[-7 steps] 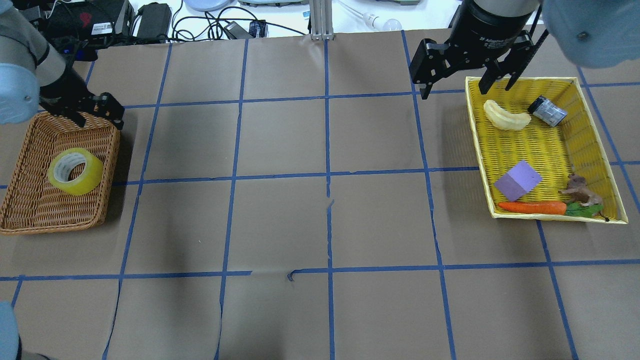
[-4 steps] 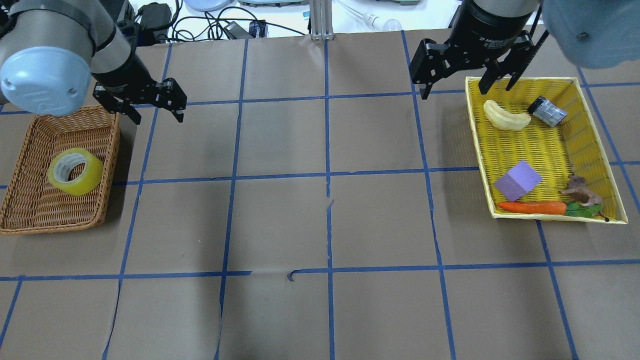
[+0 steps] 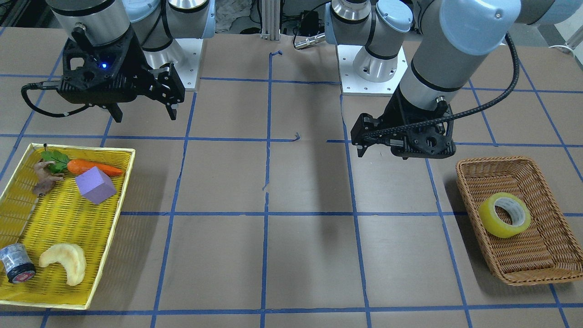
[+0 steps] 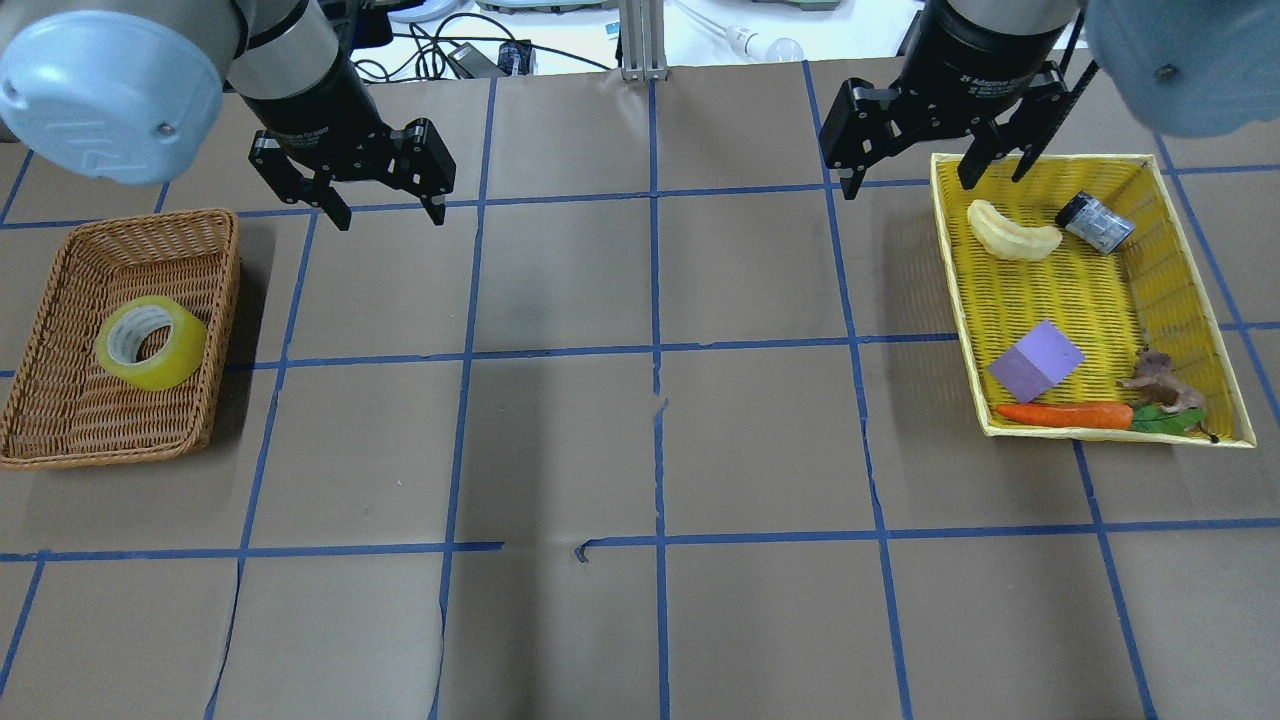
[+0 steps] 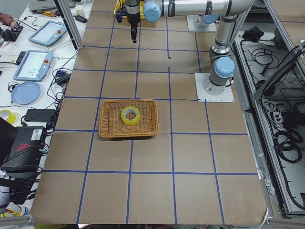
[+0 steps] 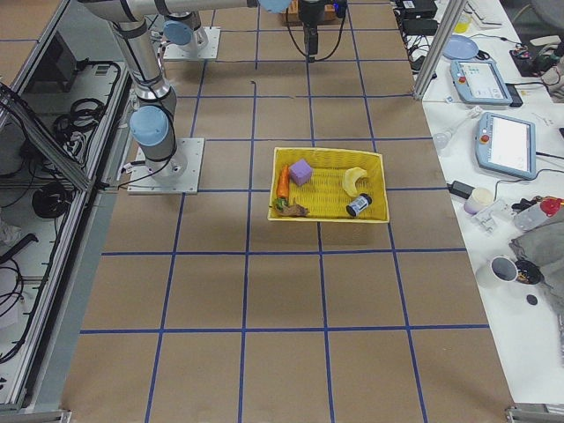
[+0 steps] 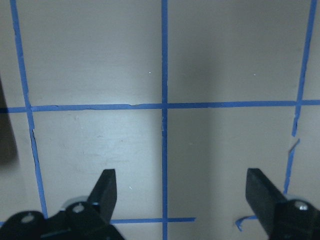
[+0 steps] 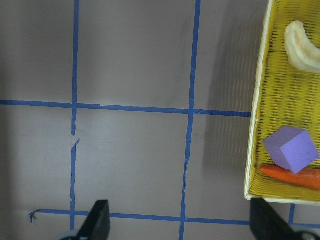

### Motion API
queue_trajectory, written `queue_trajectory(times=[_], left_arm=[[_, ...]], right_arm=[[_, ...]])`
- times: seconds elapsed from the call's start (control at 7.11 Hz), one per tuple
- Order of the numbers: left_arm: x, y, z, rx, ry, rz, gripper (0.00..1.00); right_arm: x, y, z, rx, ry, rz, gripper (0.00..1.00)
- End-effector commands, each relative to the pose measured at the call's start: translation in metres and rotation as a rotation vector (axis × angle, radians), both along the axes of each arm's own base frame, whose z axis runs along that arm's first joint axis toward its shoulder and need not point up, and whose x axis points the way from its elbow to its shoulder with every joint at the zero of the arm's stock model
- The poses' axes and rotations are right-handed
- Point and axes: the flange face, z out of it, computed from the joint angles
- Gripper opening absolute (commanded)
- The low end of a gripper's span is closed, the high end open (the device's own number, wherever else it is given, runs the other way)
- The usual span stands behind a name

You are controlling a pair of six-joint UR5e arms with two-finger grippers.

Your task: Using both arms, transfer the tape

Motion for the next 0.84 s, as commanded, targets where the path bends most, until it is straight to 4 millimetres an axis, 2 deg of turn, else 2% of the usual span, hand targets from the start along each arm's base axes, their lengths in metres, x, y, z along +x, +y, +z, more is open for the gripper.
queue_trajectory(times=[0.0,0.28,0.7], left_arm=[[-0.0025,0.0111,0.0149,0.025,0.008,-0.004,0.94],[-0.0021,0.0137,0.0152,0.025,0.005,-0.005,0.98],[-0.0013,0.0142,0.0123,0.029,-0.003,-0.009,1.0]], right_arm=[[0.0,0.0001,0.0,0.0,0.0,0.0,1.0],[0.0,0.0001,0.0,0.0,0.0,0.0,1.0],[0.0002,-0.0001,0.0002,-0.001,-0.002,0.0,1.0]])
